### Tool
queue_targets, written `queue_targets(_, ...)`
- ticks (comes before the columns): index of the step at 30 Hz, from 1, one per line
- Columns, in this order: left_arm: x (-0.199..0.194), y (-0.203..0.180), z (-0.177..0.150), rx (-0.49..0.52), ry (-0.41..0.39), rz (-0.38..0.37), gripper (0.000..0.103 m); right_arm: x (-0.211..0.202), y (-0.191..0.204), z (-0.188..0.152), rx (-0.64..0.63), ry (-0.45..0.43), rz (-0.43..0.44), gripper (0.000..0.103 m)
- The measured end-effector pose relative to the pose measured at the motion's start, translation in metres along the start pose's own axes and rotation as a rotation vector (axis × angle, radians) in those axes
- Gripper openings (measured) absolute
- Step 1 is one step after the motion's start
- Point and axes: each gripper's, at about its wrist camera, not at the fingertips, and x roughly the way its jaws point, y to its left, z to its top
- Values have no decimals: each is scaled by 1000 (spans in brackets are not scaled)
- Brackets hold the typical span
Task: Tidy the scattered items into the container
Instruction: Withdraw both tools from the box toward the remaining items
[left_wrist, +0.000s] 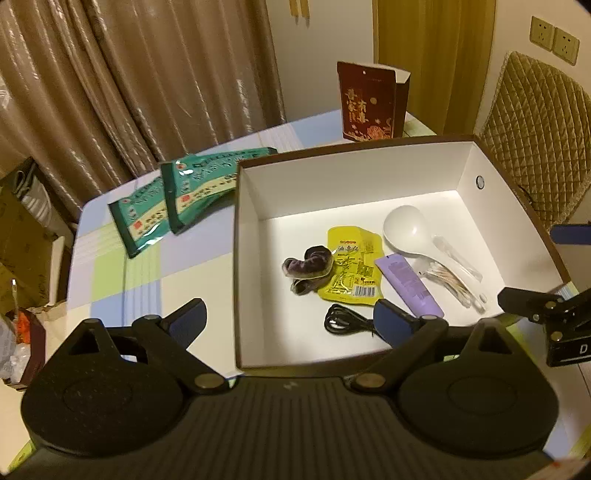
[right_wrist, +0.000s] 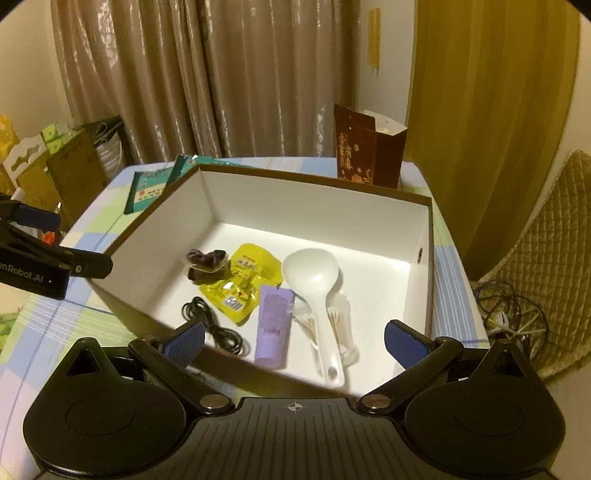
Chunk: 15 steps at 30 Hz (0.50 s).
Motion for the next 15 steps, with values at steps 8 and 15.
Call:
queue_targets(8,-37,-7,-29,-1,-35,3,100,-31,13,-22,17,-17,-11,101)
queue_targets(15,-63,-9,-52,-12,-50,-30,100,-50,24,-41,31,-15,-23,101)
